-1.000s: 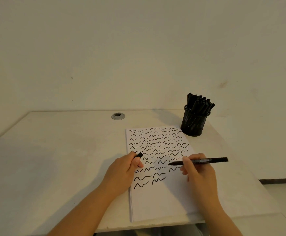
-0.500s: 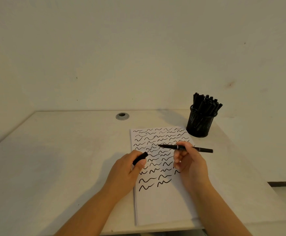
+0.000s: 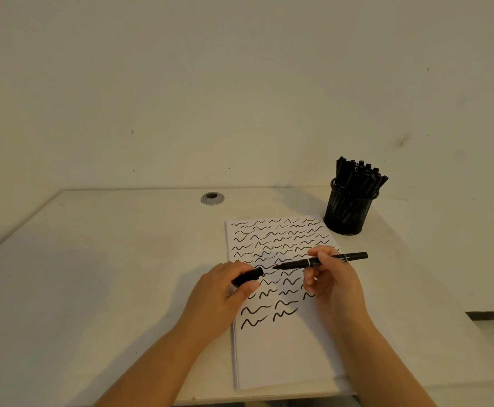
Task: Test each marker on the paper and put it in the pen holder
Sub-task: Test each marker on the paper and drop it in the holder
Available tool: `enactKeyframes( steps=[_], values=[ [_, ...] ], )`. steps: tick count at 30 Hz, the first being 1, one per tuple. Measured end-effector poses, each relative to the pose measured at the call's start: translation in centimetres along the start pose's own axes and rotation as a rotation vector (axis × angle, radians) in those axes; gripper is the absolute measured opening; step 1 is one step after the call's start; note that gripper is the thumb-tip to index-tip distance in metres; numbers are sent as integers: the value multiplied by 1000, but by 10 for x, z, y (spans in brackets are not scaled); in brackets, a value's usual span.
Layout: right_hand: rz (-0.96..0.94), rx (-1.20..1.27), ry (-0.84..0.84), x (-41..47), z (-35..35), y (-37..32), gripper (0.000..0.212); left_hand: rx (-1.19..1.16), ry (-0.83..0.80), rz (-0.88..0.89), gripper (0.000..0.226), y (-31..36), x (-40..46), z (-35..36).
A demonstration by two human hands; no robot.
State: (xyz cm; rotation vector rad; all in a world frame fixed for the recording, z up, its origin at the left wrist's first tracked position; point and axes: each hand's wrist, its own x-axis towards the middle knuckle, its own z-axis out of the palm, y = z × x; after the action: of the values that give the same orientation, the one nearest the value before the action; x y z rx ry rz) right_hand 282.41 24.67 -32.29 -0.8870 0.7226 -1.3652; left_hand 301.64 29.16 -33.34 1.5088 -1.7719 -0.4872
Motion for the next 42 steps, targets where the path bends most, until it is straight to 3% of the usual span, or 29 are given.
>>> enactKeyframes(
  steps=[4,9,18,23,32,36,42],
  values=[
    [3,-20,12,-1,1,0,26,-7,4,14,18,1,0,0],
    [-46,-238,-33,-4,4,0,38,-9,-1,38,18,2,0,0],
    [-62,-310,-65,-11,11,-2,19,-15,-8,68,15,7,-2,-2],
    [-82,-427,-164,-16,18,-3,13,45,-9,121,30,10,-2,-1],
    [-42,-384,-226,-15,17,-1,13,110,6,161,37,12,-3,4],
    [-42,-404,-253,-14,16,0,11,55,-18,160,56,9,-2,3],
    [-36,-425,-289,-14,14,2,12,12,-46,138,25,9,-1,2]
  ],
)
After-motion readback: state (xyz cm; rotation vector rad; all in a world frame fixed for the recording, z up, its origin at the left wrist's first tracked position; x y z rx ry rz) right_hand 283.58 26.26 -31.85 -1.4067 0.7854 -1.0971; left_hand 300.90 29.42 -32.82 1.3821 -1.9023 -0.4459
